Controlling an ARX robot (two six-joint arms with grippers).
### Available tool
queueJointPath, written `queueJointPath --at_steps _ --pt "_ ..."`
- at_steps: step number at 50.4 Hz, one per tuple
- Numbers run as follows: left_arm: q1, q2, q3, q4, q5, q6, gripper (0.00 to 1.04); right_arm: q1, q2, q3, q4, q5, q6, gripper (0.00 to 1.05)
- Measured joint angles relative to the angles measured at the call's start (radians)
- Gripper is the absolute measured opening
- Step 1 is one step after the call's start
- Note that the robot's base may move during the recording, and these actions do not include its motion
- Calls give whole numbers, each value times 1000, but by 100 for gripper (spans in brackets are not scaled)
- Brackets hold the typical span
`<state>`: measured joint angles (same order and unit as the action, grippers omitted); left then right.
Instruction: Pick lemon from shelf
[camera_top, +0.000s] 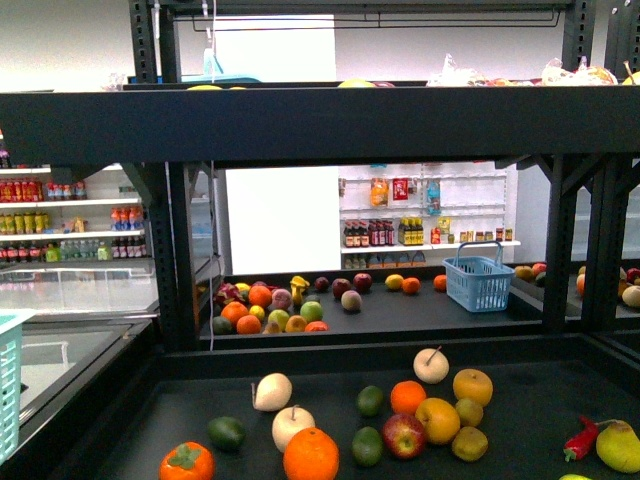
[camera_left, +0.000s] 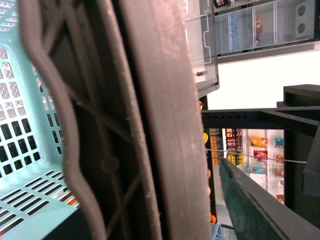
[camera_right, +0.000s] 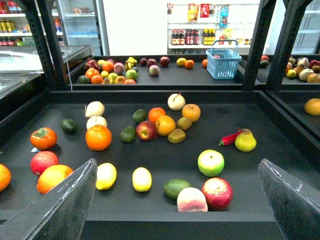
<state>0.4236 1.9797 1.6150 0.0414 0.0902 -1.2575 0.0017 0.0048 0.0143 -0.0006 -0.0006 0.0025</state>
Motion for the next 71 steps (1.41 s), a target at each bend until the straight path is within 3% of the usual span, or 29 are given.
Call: queueJointPath --at_steps 6,8,18,35,47,60,71 --pt "4 -23 -34 -2 0 11 18 0 0 0 0 0 0 97" --pt "2 -38 -49 -5 9 27 15 0 0 0 0 0 0 97" --pt "-50 -169 -139 -24 52 224 14 0 0 0 0 0 0 97" --pt "-222 -365 -239 -112 333 640 14 0 0 0 0 0 0 97" --pt "-362 -379 -331 -122 410 894 14 0 0 0 0 0 0 97" --pt "-454 -379 -369 -115 458 972 14 0 0 0 0 0 0 97" --pt "-482 -379 -377 -101 460 993 14 5 5 2 -5 20 2 97"
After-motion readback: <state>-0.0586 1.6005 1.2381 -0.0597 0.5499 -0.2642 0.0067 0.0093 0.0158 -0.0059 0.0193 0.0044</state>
